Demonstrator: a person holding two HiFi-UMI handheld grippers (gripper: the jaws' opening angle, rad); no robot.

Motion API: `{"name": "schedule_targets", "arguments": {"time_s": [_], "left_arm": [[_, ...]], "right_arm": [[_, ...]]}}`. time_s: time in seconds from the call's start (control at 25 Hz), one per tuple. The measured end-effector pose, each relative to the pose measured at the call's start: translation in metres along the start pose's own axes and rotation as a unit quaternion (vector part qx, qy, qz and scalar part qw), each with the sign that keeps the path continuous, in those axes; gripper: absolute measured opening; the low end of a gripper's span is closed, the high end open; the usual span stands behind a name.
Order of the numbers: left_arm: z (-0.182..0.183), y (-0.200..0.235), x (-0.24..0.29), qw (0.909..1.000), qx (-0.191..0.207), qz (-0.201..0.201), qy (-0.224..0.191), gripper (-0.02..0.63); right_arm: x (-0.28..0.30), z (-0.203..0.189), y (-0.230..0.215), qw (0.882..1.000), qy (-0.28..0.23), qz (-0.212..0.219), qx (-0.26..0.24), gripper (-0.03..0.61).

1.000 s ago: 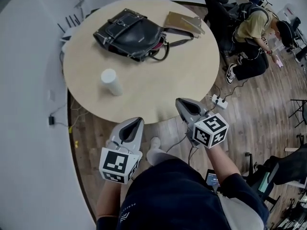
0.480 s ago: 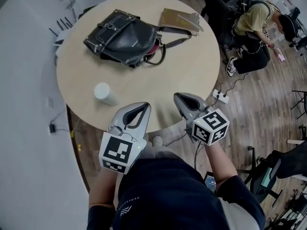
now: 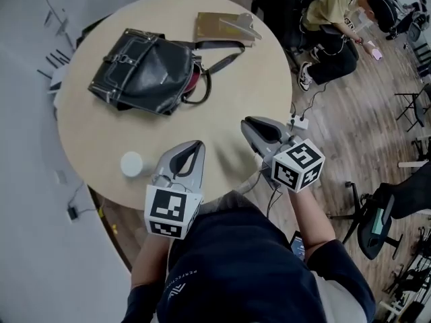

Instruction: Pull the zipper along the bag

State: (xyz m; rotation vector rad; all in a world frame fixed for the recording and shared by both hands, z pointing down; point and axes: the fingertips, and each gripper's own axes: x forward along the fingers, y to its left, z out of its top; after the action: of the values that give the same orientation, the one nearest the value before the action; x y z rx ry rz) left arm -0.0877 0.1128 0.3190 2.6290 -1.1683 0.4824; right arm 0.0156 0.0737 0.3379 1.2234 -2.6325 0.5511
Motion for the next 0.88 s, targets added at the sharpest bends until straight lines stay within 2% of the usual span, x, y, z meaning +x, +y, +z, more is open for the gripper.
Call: {"name": "schedule_targets", "arguments": {"time_s": [0.16, 0.28, 0.36, 0.48, 0.64, 0.88], "left_arm": [[0.002, 0.002, 0.016, 0.9998, 0.006, -0.017, 0.001, 0.02], [0.005, -0.002, 0.026, 0.9992, -0.01, -0.039, 0.006, 0.02], [0.013, 0.003, 0.035, 0.9992, -0.009, -0.039, 0.005, 0.02], [0.027, 0.017, 0.05, 0.9999, -0.001, -0.012, 0.002, 0.02], [0.037, 0.036, 0.068, 0.999, -0.01, 0.043, 0.012, 0.028], [0.038, 0.076, 0.097, 0.9918, -0.02, 0.122, 0.032, 0.035]], "right_arm": [[0.016, 0.007, -0.013, 1.0, -0.003, -0.006, -0.008, 0.071], [0.025, 0.01, -0.022, 1.0, 0.008, 0.002, -0.018, 0.088], [0.033, 0.019, -0.034, 1.0, 0.008, 0.008, -0.024, 0.095], [0.049, 0.035, -0.055, 0.999, 0.002, 0.024, -0.029, 0.103], [0.073, 0.047, -0.072, 0.996, 0.018, 0.076, -0.052, 0.114], [0.118, 0.051, -0.102, 0.985, 0.042, 0.136, -0.094, 0.117]]}}
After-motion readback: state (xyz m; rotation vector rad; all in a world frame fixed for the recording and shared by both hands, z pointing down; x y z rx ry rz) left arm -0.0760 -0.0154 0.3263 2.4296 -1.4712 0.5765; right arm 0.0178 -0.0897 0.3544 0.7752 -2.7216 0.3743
